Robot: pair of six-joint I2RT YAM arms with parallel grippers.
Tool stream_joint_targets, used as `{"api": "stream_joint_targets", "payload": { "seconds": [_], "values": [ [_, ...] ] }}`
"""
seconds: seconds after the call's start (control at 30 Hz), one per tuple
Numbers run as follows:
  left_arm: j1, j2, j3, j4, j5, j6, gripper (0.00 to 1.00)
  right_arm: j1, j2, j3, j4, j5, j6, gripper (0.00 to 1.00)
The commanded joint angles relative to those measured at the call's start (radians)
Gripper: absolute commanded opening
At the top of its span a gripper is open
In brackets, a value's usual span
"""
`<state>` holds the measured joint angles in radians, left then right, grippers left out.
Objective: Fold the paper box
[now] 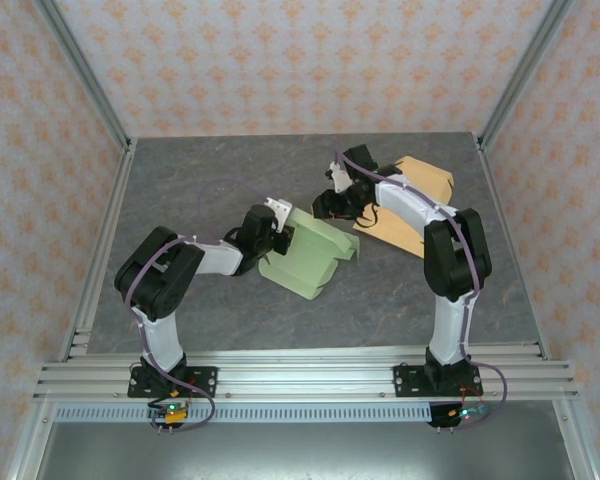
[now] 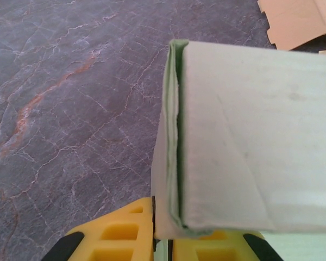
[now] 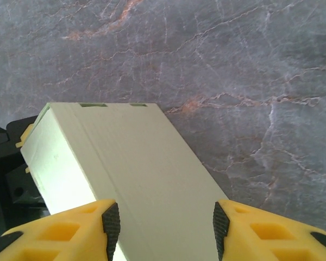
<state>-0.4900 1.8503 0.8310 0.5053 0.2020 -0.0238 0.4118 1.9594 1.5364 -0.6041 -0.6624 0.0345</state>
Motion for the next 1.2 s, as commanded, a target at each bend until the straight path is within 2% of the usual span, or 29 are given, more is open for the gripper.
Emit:
{"api": "stream_joint_targets", "payload": {
  "seconds": [0.0, 0.1, 0.27, 0.67, 0.83, 0.97, 1.17],
  "values": [
    [-0.002, -0.012, -0.012, 0.084, 0.008, -0.005, 0.13, 0.05, 0.004, -0.055, -0.042, 0.022, 0.031, 0.51],
    [-0.002, 0.002, -0.015, 0.118, 0.022, -0.02, 0.13, 0.051, 0.004, -0.056, -0.055, 0.029, 0.039, 0.51],
    [-0.004, 0.021, -0.019, 0.156, 0.075, -0.02, 0.13, 0.052, -0.025, -0.054, -0.04, -0.046, 0.045, 0.55],
    [-0.005, 0.006, -0.045, 0.139, 0.073, 0.015, 0.13, 0.051, 0.016, 0.009, 0.0, -0.157, 0.043, 0.62],
    [-0.006, -0.003, -0.052, 0.134, 0.062, 0.02, 0.13, 0.029, 0.003, 0.008, 0.017, -0.135, 0.096, 0.63],
    [-0.006, -0.006, -0.045, 0.135, 0.075, 0.006, 0.19, 0.0, -0.008, -0.023, 0.056, -0.169, 0.142, 0.62],
    [-0.006, -0.024, -0.051, 0.154, 0.089, -0.016, 0.22, -0.015, -0.013, -0.072, 0.093, -0.172, 0.168, 0.62]
  ]
}}
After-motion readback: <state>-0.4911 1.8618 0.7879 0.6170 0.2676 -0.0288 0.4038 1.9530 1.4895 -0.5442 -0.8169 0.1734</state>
